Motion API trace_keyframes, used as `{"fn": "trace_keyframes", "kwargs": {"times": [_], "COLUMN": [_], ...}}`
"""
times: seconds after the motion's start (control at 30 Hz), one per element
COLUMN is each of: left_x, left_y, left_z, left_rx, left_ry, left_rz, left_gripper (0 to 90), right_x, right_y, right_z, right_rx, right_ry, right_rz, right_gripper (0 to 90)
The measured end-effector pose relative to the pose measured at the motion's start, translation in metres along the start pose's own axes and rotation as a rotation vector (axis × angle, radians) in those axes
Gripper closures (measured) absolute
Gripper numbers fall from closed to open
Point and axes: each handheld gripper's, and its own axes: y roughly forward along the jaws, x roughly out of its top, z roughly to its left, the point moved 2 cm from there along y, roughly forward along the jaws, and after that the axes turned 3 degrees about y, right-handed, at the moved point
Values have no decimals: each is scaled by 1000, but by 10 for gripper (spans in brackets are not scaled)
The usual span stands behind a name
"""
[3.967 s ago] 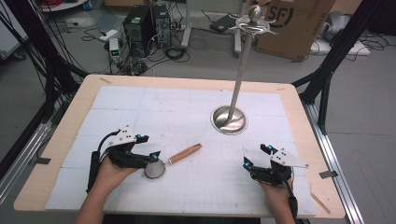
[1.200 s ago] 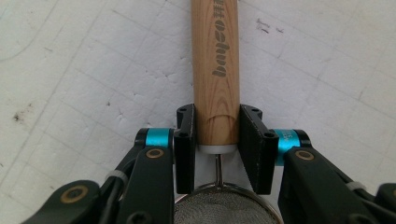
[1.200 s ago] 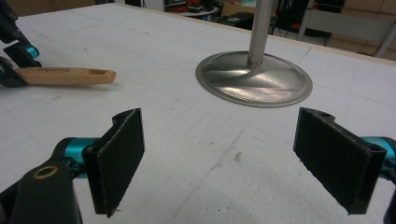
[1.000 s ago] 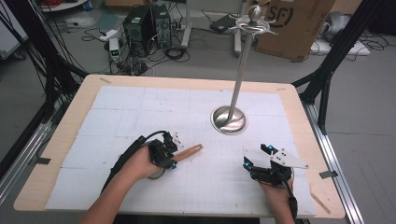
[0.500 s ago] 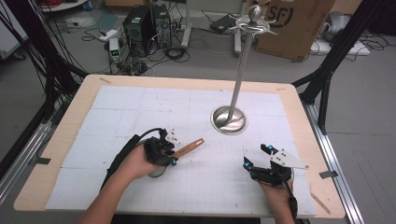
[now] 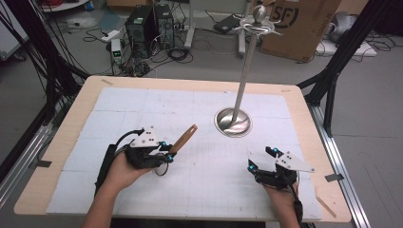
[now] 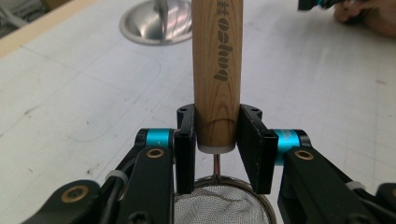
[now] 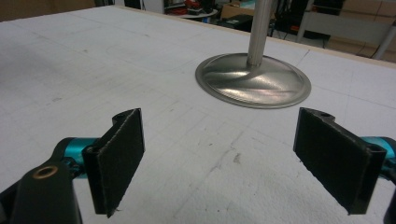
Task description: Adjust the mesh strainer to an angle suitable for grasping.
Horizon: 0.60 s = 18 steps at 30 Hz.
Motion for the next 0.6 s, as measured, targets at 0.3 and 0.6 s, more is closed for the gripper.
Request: {"fn": "trace_keyframes", "kwargs": {"times": [0.3, 0.6], "left_x": [-7, -10], "left_y": [-8, -8], "left_z": [-3, -2], "left_rx": [-11, -17], "left_ry": [8, -12], "left_rz": [-60, -97], "left_gripper": [687, 687], "right_x": [0, 0], "right_y": [0, 0], "right_z": [0, -1], "right_rx": [-4, -3], "right_ry": [3, 3], "right_rz": [-2, 0], "right_gripper": [155, 155]}}
